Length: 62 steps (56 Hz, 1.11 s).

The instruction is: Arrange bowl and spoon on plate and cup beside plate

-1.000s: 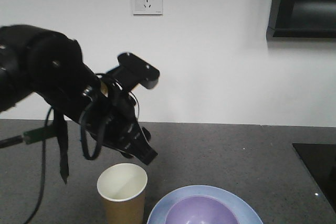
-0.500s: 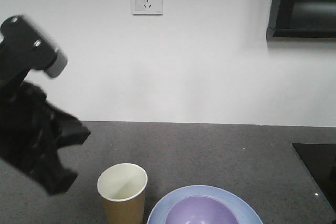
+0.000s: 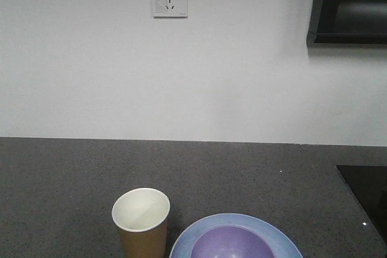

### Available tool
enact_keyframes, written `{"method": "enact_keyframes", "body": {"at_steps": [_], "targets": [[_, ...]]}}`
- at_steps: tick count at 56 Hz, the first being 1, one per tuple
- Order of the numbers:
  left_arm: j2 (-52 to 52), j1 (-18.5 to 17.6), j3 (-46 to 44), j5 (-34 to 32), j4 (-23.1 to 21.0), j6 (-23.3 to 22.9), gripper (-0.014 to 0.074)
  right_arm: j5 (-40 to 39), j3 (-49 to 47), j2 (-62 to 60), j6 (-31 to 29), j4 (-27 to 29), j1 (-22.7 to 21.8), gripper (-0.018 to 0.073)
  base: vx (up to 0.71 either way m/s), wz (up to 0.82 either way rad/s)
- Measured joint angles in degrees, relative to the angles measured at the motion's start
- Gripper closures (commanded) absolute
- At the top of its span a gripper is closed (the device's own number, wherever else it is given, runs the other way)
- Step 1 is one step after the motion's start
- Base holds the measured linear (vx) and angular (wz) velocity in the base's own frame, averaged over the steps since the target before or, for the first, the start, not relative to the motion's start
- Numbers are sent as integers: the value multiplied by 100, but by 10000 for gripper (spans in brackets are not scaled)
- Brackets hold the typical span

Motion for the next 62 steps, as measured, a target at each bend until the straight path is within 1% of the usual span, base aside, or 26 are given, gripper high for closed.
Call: {"method": "enact_keyframes", "body": {"at_steps": [37, 40, 44, 56, 62], "targets": [[-19, 0, 130, -42, -3, -12, 603, 0, 0, 0, 0, 0, 0, 568, 0, 0], [-105, 67, 248, -104, -3, 37, 603, 0, 0, 0, 0, 0, 0, 568, 0, 0], [-310, 327, 478, -210, -3, 114, 603, 0, 0, 0, 0, 0, 0, 568, 0, 0], [-1546, 1740, 1634, -673, -3, 164, 603, 0, 0, 0, 0, 0, 0, 568, 0, 0], [-2299, 2220, 2288, -865, -3, 164, 603, 0, 0, 0, 0, 0, 0, 568, 0, 0]]}}
